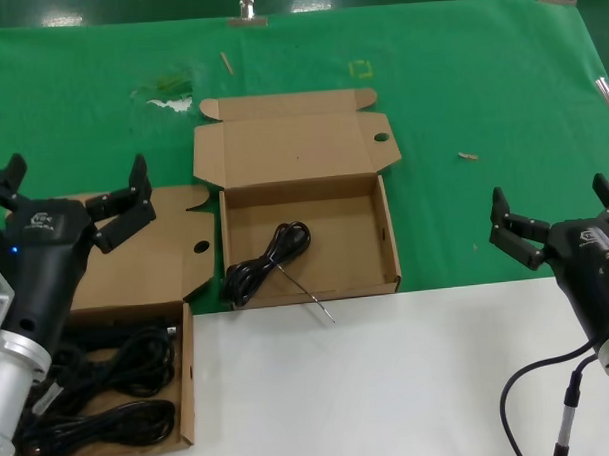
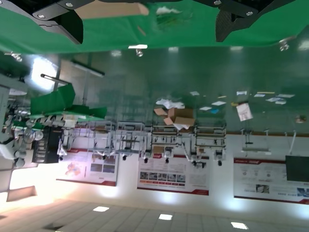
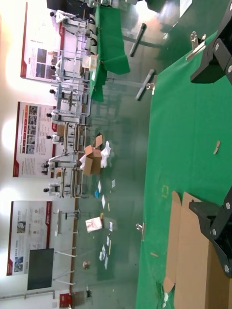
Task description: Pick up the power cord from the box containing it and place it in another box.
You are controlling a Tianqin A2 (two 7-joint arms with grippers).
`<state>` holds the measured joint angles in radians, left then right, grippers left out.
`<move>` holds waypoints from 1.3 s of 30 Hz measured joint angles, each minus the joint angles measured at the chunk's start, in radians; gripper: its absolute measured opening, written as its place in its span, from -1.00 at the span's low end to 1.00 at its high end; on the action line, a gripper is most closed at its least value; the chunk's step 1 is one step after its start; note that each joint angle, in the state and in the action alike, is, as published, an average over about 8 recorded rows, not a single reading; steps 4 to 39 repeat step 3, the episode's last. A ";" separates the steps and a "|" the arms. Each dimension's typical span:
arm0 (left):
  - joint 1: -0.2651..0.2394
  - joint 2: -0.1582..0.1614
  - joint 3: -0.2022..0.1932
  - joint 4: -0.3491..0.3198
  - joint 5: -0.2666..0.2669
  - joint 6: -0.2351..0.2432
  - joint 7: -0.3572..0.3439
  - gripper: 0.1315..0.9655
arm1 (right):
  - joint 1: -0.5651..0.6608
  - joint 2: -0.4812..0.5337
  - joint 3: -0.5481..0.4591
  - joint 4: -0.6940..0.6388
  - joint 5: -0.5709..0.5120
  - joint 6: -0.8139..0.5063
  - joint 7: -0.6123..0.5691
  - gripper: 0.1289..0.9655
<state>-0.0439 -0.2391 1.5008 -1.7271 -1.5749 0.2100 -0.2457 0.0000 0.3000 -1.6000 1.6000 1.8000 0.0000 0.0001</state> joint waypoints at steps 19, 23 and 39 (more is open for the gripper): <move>0.003 -0.004 0.007 0.009 -0.016 -0.015 0.017 1.00 | 0.000 0.000 0.000 0.000 0.000 0.000 0.000 0.73; 0.003 -0.004 0.007 0.009 -0.016 -0.015 0.017 1.00 | 0.000 0.000 0.000 0.000 0.000 0.000 0.000 0.73; 0.003 -0.004 0.007 0.009 -0.016 -0.015 0.017 1.00 | 0.000 0.000 0.000 0.000 0.000 0.000 0.000 0.73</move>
